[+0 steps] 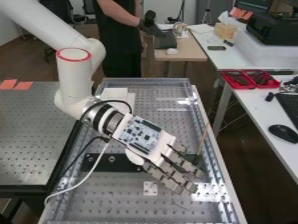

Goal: Grab the drill bit and place it in the clear container

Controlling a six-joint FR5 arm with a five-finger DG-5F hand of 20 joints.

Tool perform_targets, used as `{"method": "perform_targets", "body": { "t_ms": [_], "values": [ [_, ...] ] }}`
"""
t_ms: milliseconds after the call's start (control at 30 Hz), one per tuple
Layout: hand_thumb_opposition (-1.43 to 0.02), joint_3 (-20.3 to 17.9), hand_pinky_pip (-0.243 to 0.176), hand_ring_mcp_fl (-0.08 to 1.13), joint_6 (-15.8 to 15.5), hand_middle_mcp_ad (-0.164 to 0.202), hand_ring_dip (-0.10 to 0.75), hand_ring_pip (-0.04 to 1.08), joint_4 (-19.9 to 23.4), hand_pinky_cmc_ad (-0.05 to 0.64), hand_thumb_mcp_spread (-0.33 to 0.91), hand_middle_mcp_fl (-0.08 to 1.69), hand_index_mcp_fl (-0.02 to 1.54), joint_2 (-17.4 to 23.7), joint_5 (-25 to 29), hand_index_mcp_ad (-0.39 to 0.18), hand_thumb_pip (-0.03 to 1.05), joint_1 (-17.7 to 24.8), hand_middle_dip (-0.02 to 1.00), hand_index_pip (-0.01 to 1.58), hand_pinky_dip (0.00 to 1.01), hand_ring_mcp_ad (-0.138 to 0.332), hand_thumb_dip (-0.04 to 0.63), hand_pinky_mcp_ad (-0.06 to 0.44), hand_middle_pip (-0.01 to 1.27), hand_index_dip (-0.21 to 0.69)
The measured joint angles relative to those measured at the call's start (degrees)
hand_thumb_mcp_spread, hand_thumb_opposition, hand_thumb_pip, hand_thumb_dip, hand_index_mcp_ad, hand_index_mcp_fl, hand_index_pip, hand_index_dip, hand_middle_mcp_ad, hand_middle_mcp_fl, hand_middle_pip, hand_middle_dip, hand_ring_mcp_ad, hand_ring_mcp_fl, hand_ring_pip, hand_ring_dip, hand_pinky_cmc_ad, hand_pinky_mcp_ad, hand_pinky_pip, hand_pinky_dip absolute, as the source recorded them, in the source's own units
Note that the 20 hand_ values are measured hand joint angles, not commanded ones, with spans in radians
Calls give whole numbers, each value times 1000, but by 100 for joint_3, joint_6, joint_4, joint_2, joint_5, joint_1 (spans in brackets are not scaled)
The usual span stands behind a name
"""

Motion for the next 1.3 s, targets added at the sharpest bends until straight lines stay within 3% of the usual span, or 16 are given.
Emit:
{"method": "perform_targets", "body": {
  "t_ms": [133,367,667,767,1300],
  "values": [
    [-862,41,-105,66,-8,75,7,105,-18,138,525,138,325,-48,-34,-38,518,4,182,1216,126,162,300,75,108,426],
    [-915,79,-105,75,-24,79,7,105,-13,157,627,138,435,-95,-57,-72,518,10,187,1332,126,164,300,77,110,429],
    [-920,100,-98,86,-38,75,7,105,-35,175,637,202,403,-120,-109,-72,478,5,188,1319,131,169,302,91,110,463],
    [-918,97,-98,82,-67,75,7,103,-15,176,621,202,396,-101,-115,-73,476,-2,188,1234,131,166,302,91,110,447],
    [-918,67,-98,91,-111,75,7,106,29,190,590,178,393,-33,-94,-73,485,-10,188,1220,133,166,298,87,110,440]
  ]
}}
